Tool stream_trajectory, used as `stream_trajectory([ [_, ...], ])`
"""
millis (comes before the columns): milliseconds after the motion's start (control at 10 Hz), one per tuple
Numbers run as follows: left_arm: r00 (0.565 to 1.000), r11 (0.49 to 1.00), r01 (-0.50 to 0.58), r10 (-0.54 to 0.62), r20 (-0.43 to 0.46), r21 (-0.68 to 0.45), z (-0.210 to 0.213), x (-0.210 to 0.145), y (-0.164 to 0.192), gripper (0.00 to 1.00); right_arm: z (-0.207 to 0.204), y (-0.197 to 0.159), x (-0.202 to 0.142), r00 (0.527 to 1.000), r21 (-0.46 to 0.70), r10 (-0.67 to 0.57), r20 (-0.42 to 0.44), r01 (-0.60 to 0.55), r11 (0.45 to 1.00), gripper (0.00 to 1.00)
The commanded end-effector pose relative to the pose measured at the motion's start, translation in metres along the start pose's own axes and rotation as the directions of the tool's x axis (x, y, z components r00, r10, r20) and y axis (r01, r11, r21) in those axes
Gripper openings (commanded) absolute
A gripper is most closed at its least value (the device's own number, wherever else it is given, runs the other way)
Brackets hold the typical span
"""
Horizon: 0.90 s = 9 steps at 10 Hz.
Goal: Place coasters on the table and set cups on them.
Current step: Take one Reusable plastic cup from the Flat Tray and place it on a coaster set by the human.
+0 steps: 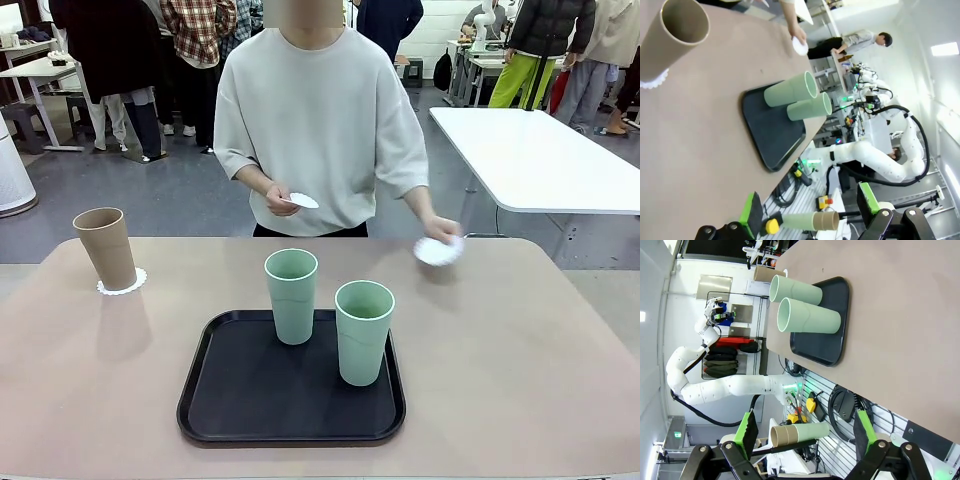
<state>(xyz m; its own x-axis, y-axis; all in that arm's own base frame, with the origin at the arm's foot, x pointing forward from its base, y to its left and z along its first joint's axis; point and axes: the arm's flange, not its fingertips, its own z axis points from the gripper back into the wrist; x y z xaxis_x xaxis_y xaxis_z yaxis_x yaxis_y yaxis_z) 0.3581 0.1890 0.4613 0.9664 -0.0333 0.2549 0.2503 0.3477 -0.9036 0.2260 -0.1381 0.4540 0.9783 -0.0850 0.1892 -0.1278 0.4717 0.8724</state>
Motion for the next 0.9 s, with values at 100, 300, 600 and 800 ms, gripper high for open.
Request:
stream_trajectory([
  [100, 1.000, 1.000, 0.005, -0.005, 0.007, -0.001, 0.0019, -0.0014, -0.0021, 1.00, -0.0004, 0.0002, 0.0020, 1.000, 0.023, 0.020, 0.008, -0.020, 1.000, 1.00],
  [300, 1.000, 1.000, 0.005, -0.005, 0.007, -0.001, 0.0019, -0.0014, -0.0021, 1.00, -0.0004, 0.0002, 0.0020, 1.000, 0.023, 0.020, 0.008, -0.020, 1.000, 1.00],
  [600, 1.000, 1.000, 0.005, -0.005, 0.007, -0.001, 0.0019, -0.0014, -0.0021, 1.00, -0.0004, 0.0002, 0.0020, 1.000, 0.023, 0.020, 0.008, -0.020, 1.000, 1.00],
  [800, 1.000, 1.000, 0.005, -0.005, 0.007, -0.001, 0.0019, -0.0014, -0.0021, 1.00, -0.0004, 0.0002, 0.0020, 1.000, 0.023, 0.020, 0.008, -0.020, 1.000, 1.00],
])
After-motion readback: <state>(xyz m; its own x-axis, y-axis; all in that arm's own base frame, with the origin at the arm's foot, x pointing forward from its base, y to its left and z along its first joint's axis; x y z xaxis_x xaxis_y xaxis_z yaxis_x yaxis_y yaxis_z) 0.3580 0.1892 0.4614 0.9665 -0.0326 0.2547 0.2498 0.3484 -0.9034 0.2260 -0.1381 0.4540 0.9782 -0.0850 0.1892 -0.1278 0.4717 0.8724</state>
